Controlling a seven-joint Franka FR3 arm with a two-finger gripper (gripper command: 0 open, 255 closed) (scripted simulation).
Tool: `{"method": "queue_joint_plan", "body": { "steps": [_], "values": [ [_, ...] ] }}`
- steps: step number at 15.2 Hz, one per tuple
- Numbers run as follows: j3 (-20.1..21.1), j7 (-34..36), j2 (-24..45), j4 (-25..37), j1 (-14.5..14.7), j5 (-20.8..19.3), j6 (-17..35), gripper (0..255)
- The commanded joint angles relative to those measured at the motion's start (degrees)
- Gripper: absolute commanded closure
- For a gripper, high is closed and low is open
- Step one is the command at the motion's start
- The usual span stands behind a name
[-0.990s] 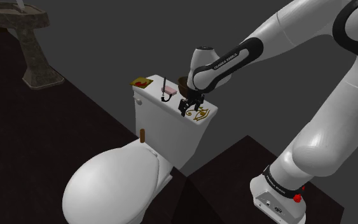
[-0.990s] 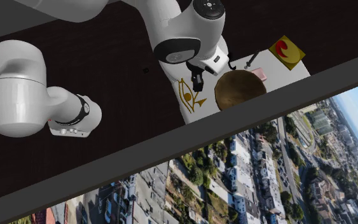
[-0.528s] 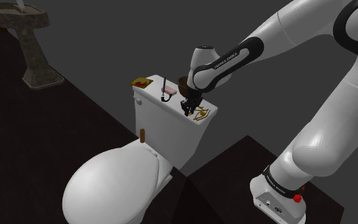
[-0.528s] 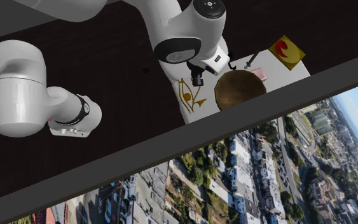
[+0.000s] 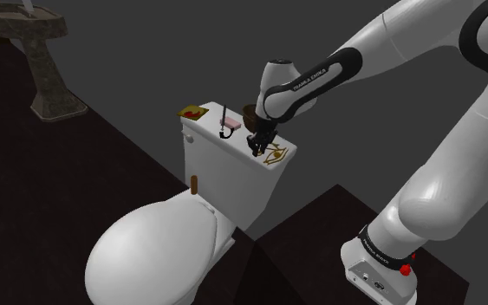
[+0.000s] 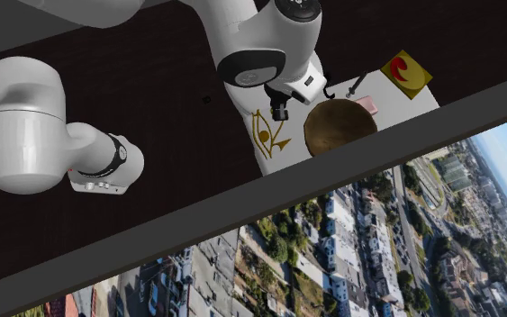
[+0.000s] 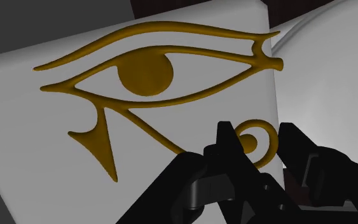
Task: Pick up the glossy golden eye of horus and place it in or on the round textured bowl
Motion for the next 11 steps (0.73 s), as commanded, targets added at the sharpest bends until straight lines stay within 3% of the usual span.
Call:
{"method": "queue_joint_plan", "body": {
  "steps": [1, 11],
  "values": [
    [0.09, 0.00, -1.27, 0.16, 0.08, 0.17, -1.51, 255],
    [0.08, -0.47, -6.68, 2.74, 0.10, 0.75, -9.49, 255]
  ]
}}
